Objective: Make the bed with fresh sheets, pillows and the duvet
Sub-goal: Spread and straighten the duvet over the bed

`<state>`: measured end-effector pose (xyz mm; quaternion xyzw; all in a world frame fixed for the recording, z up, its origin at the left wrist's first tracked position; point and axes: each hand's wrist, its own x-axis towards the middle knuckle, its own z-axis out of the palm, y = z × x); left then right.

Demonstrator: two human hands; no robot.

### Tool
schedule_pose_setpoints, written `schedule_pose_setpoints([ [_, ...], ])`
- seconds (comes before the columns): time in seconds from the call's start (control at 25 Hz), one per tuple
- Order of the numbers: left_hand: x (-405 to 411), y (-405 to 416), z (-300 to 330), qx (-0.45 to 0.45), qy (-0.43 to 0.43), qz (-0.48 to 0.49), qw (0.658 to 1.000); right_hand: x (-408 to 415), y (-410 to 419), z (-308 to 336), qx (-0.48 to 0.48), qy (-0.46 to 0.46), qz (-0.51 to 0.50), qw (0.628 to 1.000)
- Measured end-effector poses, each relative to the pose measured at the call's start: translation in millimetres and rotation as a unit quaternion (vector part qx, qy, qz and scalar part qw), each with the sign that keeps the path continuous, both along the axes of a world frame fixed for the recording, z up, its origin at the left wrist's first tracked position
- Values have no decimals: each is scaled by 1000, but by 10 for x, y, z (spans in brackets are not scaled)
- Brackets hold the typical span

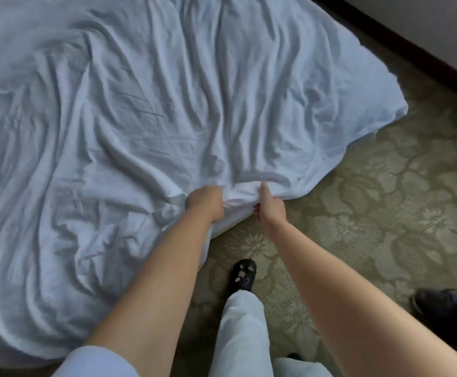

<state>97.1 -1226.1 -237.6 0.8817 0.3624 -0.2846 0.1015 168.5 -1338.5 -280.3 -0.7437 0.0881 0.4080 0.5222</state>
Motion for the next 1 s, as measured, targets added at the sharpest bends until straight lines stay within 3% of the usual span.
schedule_pose_setpoints([
  [0.12,348,494,-62,81,-63,133,986,239,142,-213,-106,-153,-31,982],
  [0.2,577,748,-165,69,-60,154,984,420,272,-469,-176,-113,27,978],
  [0.28,796,850,-320,39,-41,132,990,572,437,-852,-201,-13,9,980],
  [0.36,946,910,-572,18,-29,112,993,692,529,-1144,-206,4,26,978],
  [0.44,1056,1036,-820,19,-36,102,994,812,604,-1329,-211,54,-25,976],
  [0.52,1117,1202,-1071,127,-151,-39,980,927,629,-1442,-196,75,-52,976],
  [0.56,1164,1262,-1198,195,-241,-175,935,971,643,-1528,-202,86,-61,974],
  [0.6,1197,1310,-1338,223,-286,-341,867,998,631,-1659,-208,85,-52,973],
  [0.68,1207,1371,-1660,237,-300,-571,727,1043,659,-1733,-183,74,-48,979],
  [0.72,1228,1397,-1676,228,-254,-595,727,1055,661,-1733,-174,60,-63,981],
  [0.84,1406,1470,-1493,188,-31,-441,877,1055,630,-1700,-187,68,-93,976],
  [0.88,1483,1493,-1472,188,23,-372,909,1057,610,-1730,-179,90,-104,974],
  [1.0,1722,1522,-1446,183,82,-233,952,1113,690,-1791,-127,106,-131,977],
])
